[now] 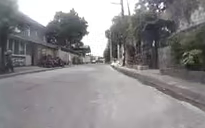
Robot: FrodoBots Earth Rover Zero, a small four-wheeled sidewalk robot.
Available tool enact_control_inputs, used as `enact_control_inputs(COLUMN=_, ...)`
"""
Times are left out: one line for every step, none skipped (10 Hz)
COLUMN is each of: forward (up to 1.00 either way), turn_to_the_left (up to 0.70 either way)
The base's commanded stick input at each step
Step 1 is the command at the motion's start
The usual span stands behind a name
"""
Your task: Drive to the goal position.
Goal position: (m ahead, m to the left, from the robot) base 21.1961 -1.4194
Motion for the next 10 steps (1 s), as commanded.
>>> enact_control_inputs(forward=0.85, turn_to_the_left=0.00)
enact_control_inputs(forward=0.85, turn_to_the_left=0.00)
enact_control_inputs(forward=0.85, turn_to_the_left=0.00)
enact_control_inputs(forward=0.85, turn_to_the_left=0.00)
enact_control_inputs(forward=0.85, turn_to_the_left=0.00)
enact_control_inputs(forward=0.85, turn_to_the_left=0.00)
enact_control_inputs(forward=0.85, turn_to_the_left=0.00)
enact_control_inputs(forward=0.85, turn_to_the_left=0.00)
enact_control_inputs(forward=0.85, turn_to_the_left=0.00)
enact_control_inputs(forward=0.85, turn_to_the_left=0.00)
